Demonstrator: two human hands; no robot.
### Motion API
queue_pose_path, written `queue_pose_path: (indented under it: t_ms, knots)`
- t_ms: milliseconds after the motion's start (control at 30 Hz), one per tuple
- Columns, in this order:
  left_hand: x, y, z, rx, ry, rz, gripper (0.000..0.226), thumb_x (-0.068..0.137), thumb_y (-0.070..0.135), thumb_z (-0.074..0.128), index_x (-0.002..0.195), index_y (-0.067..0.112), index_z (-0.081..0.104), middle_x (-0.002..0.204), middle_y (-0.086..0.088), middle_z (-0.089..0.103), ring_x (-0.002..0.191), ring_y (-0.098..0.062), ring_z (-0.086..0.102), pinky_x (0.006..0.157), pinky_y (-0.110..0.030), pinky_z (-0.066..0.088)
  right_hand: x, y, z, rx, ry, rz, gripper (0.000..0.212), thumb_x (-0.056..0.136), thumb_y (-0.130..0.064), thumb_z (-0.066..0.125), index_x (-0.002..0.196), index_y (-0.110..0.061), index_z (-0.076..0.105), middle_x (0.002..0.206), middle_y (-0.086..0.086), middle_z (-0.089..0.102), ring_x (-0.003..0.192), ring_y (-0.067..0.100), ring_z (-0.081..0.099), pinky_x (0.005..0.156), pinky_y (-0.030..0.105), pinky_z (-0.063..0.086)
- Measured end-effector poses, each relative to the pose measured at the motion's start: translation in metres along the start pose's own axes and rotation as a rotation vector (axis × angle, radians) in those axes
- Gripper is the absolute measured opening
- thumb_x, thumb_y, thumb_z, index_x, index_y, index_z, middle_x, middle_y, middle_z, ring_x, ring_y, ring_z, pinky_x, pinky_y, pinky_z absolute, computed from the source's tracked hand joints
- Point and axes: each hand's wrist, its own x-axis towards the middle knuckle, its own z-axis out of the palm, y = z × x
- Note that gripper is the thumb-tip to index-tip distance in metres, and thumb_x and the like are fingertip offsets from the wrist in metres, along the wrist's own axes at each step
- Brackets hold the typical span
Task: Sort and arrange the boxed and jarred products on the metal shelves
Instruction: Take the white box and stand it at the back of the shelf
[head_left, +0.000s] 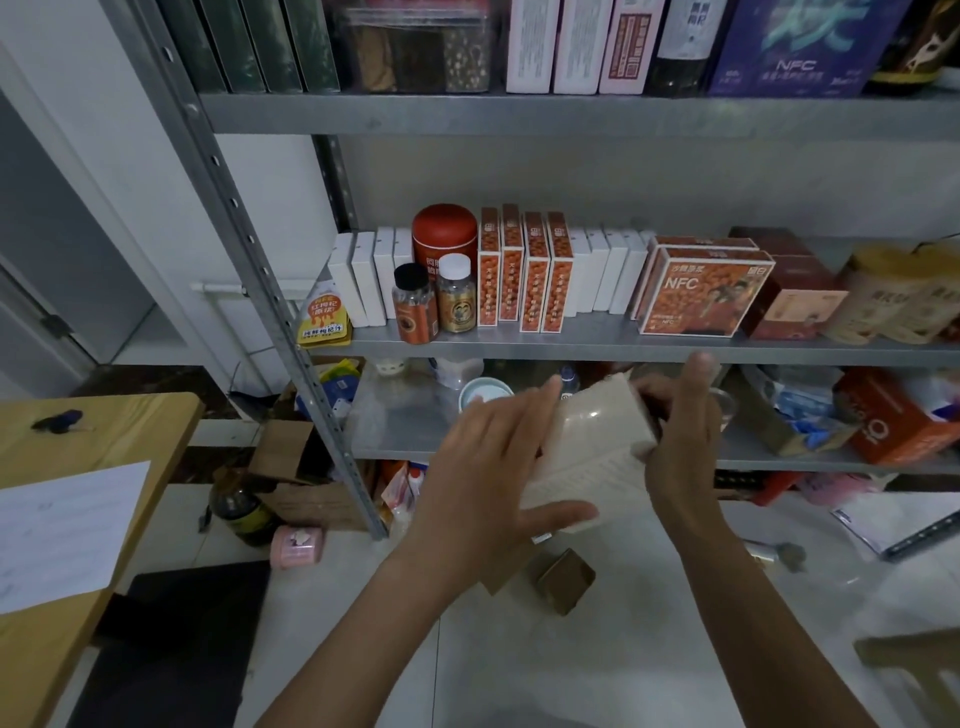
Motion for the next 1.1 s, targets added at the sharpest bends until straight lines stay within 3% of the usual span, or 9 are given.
queue_pose_path:
  t_ms: [67,167,300,367,433,567,700,967,1100]
  knots:
    - [0.008,0.003,0.001,0.008,0.058,-0.031,0.083,0.078,0.065,0.062,0.14,0.011,0.047,0.115,-0.009,0.065,0.096,-0.023,0.064,0.076,-0.034,0.05,0.0,-0.005,0.006,-0.023,-0.015,-0.016,0.066,0.099,-0.053,0.022,0.057,-0.03,0.068,0.06,-0.004,0.063,0.068,0.019,0.064,0.071,0.032,0.048]
    - [0.011,-0.005,0.001,0.043,0.182,-0.045,0.072,0.08,0.067,0.052,0.119,0.008,0.06,0.099,-0.007,0.069,0.08,-0.022,0.067,0.063,-0.03,0.052,0.005,-0.015,0.013,-0.087,-0.063,-0.009,0.051,0.104,-0.039,0.036,0.065,-0.027,0.066,0.067,-0.003,0.067,0.069,0.013,0.064,0.068,0.025,0.049]
    - [0.007,-0.028,-0.005,-0.475,0.095,-0.513,0.069,0.074,0.078,0.05,0.117,0.025,0.053,0.099,0.01,0.068,0.078,-0.002,0.067,0.059,-0.024,0.056,0.018,-0.015,0.004,-0.305,-0.04,-0.126,0.023,0.099,-0.037,0.044,0.108,-0.029,0.063,0.112,-0.016,0.062,0.107,0.006,0.058,0.089,0.023,0.047]
    - [0.002,-0.04,-0.007,-0.73,0.191,-0.654,0.061,0.083,0.068,0.056,0.115,0.016,0.059,0.098,0.001,0.073,0.079,-0.006,0.071,0.062,-0.024,0.057,0.019,-0.003,-0.012,-0.433,0.048,-0.063,0.044,0.091,-0.044,0.05,0.132,-0.028,0.05,0.132,-0.013,0.047,0.124,0.015,0.047,0.1,0.037,0.042]
    - [-0.006,-0.044,-0.009,-0.929,0.215,-0.81,0.053,0.085,0.06,0.054,0.117,0.018,0.062,0.097,-0.001,0.075,0.083,-0.014,0.073,0.064,-0.031,0.059,0.014,0.007,-0.032,-0.333,0.011,0.123,0.061,0.085,-0.05,0.064,0.137,-0.028,0.043,0.134,-0.01,0.05,0.119,0.021,0.055,0.093,0.045,0.051]
    - [-0.016,-0.04,-0.008,-1.069,0.159,-1.02,0.042,0.087,0.054,0.053,0.114,0.025,0.065,0.084,0.008,0.076,0.072,-0.012,0.073,0.049,-0.026,0.055,0.007,0.019,-0.055,0.12,-0.388,0.554,0.065,0.072,-0.044,0.073,0.129,-0.021,0.052,0.103,0.001,0.074,0.088,0.028,0.073,0.061,0.038,0.059]
    - [-0.019,-0.039,-0.008,-1.055,0.146,-1.082,0.043,0.088,0.055,0.053,0.115,0.024,0.066,0.083,0.007,0.076,0.07,-0.013,0.073,0.047,-0.026,0.054,0.004,0.029,-0.057,0.172,-0.454,0.619,0.064,0.067,-0.029,0.076,0.126,-0.014,0.055,0.108,0.015,0.072,0.092,0.037,0.071,0.064,0.041,0.059]
    - [-0.018,-0.041,-0.009,-1.047,0.127,-1.079,0.045,0.082,0.06,0.055,0.109,0.026,0.067,0.087,0.005,0.077,0.075,-0.014,0.073,0.051,-0.027,0.056,-0.003,0.027,-0.057,0.194,-0.393,0.602,0.061,0.068,-0.02,0.083,0.123,-0.013,0.058,0.109,0.015,0.072,0.094,0.037,0.071,0.064,0.042,0.06]
    - [-0.018,-0.044,-0.006,-0.866,0.062,-0.956,0.053,0.087,0.06,0.047,0.123,0.024,0.06,0.11,0.0,0.072,0.096,-0.017,0.07,0.077,-0.039,0.059,-0.007,0.026,-0.057,0.207,-0.346,0.607,0.056,0.068,-0.022,0.072,0.122,-0.011,0.059,0.109,0.015,0.072,0.094,0.037,0.071,0.068,0.045,0.061]
